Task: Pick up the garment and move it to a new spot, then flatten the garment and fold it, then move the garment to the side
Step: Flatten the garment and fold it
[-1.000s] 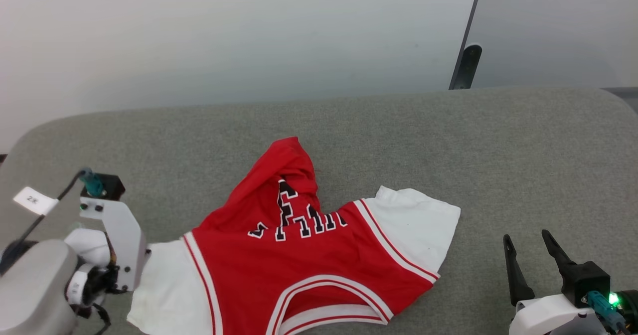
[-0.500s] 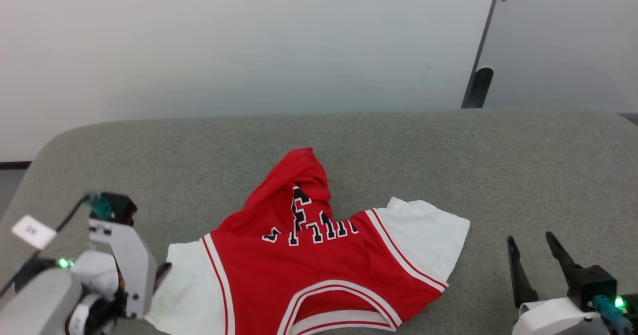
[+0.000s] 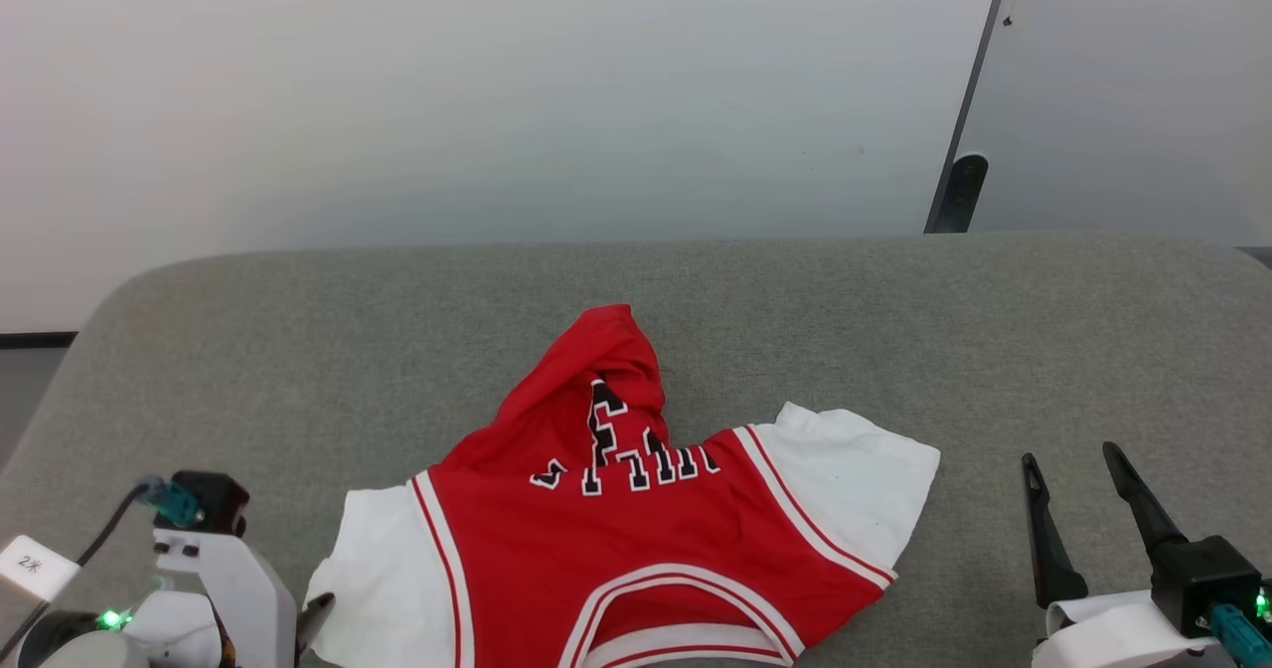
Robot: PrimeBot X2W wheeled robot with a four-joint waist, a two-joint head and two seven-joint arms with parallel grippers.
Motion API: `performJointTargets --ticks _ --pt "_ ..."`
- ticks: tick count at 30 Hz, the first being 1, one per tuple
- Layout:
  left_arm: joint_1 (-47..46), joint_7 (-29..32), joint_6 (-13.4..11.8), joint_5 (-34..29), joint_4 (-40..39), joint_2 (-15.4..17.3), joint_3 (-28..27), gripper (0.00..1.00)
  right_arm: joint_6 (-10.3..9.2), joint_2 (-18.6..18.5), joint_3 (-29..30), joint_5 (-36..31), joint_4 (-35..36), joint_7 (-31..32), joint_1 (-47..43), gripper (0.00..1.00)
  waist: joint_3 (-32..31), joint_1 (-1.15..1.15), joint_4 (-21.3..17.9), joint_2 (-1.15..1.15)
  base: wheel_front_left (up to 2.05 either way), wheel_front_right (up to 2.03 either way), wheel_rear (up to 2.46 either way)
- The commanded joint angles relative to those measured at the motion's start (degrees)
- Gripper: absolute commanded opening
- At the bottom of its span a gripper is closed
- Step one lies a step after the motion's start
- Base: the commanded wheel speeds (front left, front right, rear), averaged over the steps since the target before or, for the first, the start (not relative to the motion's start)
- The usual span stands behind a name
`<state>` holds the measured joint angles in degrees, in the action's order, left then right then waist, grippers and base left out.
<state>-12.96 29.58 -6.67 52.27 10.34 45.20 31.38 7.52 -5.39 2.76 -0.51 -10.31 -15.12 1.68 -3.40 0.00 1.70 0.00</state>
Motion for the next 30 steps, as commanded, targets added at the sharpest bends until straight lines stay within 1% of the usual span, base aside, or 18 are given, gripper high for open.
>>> performJointTargets --ticks 1,6,8,15,20,24,25,26,27,28,29,30 --pt "0.1 0.1 0.2 0.5 0.3 -0.3 -0.1 1.0 -0.06 -0.4 0.0 0.2 0.1 0.0 -0.8 1.0 0.1 0.0 0.0 0.0 0.0 0.0 0.0" --pt "-1.8 3.1 1.3 1.5 3.6 -1.1 1.0 1.0 -0.06 -1.0 -0.5 0.4 0.2 0.0 -0.2 1.0 0.9 0.0 -0.3 0.0 0.0 0.0 0.0" --pt "-2.7 4.3 1.8 2.3 5.6 -1.9 1.2 1.0 -0.06 -1.3 -0.6 0.3 0.1 0.0 0.3 1.0 1.3 0.0 -0.7 0.0 0.0 0.0 0.0" --pt "-6.8 7.0 4.3 2.6 11.9 -3.7 2.6 1.0 -0.06 -1.8 -1.4 0.5 -0.4 0.0 0.9 1.0 3.4 0.0 -2.2 0.0 0.0 0.0 0.0" --pt "-9.7 9.0 6.0 2.7 16.2 -4.9 3.5 1.0 -0.06 -2.4 -1.8 0.7 -0.2 0.0 1.9 1.0 5.9 0.0 -3.0 0.0 0.0 0.0 0.0" --pt "-11.3 10.1 6.7 3.2 20.3 -6.0 3.8 1.0 -0.06 -2.8 -2.2 0.8 0.2 0.0 2.8 1.0 7.7 0.0 -3.5 0.0 0.0 0.0 0.0" --pt "-11.6 10.7 6.7 3.4 21.2 -6.3 3.9 0.95 -0.07 -2.8 -2.2 0.9 0.3 0.0 2.9 1.0 8.1 0.0 -3.5 0.0 0.0 0.0 0.0" --pt "-11.6 11.5 6.7 3.9 22.1 -6.8 4.1 0.61 -0.06 -2.9 -2.2 0.9 0.3 0.0 3.1 1.0 8.4 0.0 -3.5 0.0 0.0 0.0 0.0" --pt "-11.6 12.3 7.0 4.1 23.0 -7.2 4.4 0.46 -0.06 -3.0 -2.2 1.0 0.3 0.0 3.4 1.0 8.7 0.0 -3.5 0.0 0.0 0.0 0.0" --pt "-11.6 13.1 6.9 4.7 23.9 -7.6 4.4 0.42 -0.06 -3.0 -2.2 1.0 0.4 0.0 3.6 1.0 8.9 0.0 -3.4 0.0 0.0 0.0 0.0" --pt "-11.6 13.8 7.0 5.1 24.5 -8.0 4.5 0.14 -0.06 -3.0 -2.2 1.0 0.4 0.0 3.7 1.0 9.1 0.0 -3.2 0.0 0.0 0.0 0.0" --pt "-11.9 14.2 7.2 5.4 25.0 -8.3 4.5 0.0 -0.06 -3.2 -2.4 1.0 0.3 0.0 3.7 1.0 9.2 0.0 -3.1 0.0 0.0 0.0 0.0"
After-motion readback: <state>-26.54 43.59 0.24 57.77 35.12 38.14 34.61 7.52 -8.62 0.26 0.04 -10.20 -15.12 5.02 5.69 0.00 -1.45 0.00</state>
